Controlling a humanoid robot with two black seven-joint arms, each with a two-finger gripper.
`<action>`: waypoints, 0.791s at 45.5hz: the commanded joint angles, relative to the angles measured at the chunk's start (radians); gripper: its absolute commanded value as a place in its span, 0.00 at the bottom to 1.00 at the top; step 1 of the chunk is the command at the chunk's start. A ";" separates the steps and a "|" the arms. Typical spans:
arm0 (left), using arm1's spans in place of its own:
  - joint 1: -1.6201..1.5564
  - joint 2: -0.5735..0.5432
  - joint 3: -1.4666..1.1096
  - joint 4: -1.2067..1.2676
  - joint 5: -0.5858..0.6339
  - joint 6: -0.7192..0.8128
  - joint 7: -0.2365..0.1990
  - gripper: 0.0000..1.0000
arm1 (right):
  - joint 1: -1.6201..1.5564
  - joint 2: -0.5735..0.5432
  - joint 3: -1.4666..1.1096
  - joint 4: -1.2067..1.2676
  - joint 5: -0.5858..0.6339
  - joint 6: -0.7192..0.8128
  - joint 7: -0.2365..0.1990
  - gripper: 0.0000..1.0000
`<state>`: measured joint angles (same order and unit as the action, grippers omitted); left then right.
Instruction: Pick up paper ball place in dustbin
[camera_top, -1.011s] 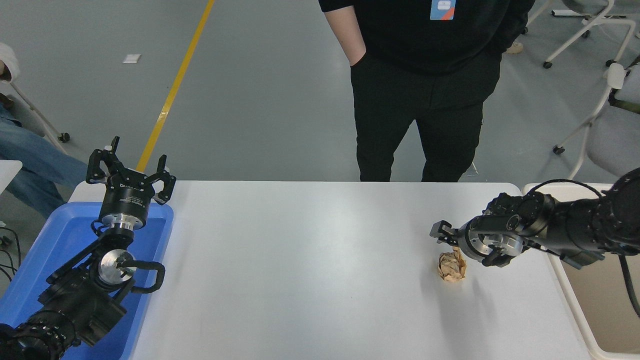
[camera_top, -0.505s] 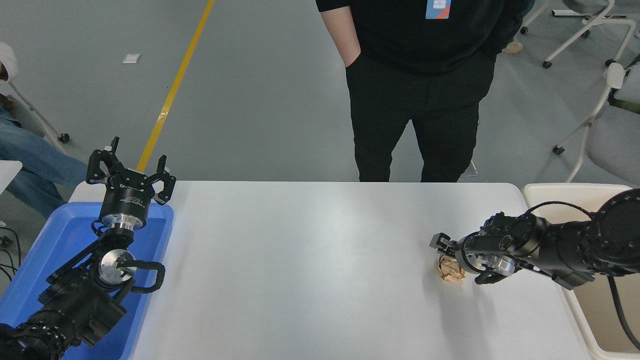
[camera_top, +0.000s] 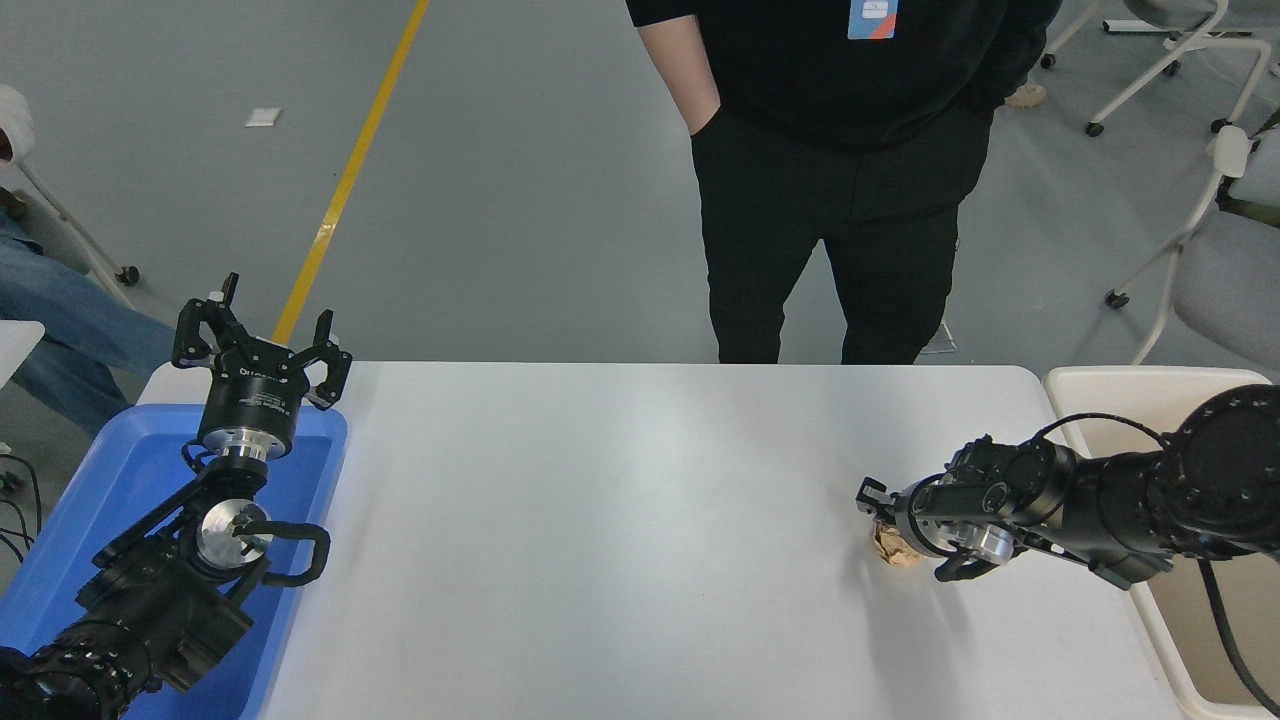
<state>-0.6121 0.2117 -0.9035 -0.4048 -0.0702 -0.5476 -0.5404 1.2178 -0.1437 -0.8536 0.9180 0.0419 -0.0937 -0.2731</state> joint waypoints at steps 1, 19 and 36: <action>0.000 0.000 0.000 0.000 0.000 0.000 0.000 0.99 | 0.103 -0.026 -0.016 0.094 0.003 0.023 0.000 0.00; 0.000 0.000 0.000 0.000 0.000 0.000 -0.001 0.99 | 0.560 -0.238 -0.036 0.260 0.003 0.267 0.000 0.00; 0.000 0.000 0.000 0.000 0.000 0.000 -0.001 0.99 | 0.824 -0.381 -0.028 0.259 0.003 0.405 0.000 0.00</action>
<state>-0.6120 0.2117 -0.9035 -0.4049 -0.0708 -0.5476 -0.5405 1.8765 -0.4328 -0.8835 1.1650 0.0452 0.2277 -0.2729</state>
